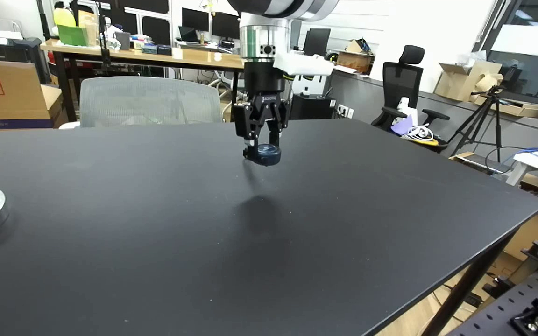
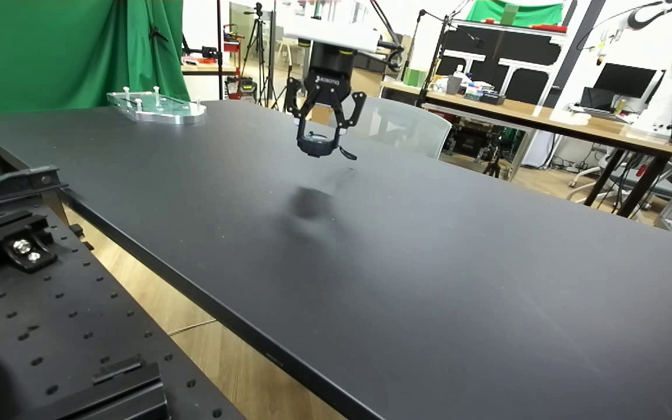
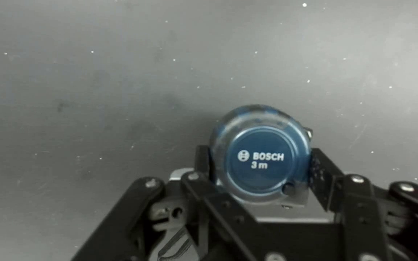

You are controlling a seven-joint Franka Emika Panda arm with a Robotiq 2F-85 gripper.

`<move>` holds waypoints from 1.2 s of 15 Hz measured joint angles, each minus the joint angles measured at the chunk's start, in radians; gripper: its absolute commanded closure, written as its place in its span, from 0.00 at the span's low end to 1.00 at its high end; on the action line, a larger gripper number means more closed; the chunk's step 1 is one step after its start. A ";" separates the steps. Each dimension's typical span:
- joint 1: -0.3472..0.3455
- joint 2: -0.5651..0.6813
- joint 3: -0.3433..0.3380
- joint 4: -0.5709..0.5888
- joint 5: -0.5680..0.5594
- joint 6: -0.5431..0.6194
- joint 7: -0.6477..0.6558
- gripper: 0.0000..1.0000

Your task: Move the black measuring tape to the left

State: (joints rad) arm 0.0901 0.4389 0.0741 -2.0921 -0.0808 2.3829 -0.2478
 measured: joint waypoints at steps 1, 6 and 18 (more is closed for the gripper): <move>0.008 0.002 0.004 0.000 0.000 -0.005 0.001 0.58; 0.032 0.029 0.013 0.000 -0.015 -0.011 0.009 0.58; 0.033 0.068 0.013 0.006 -0.041 -0.017 0.011 0.00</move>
State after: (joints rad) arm 0.1228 0.5072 0.0869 -2.0856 -0.1215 2.3662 -0.2369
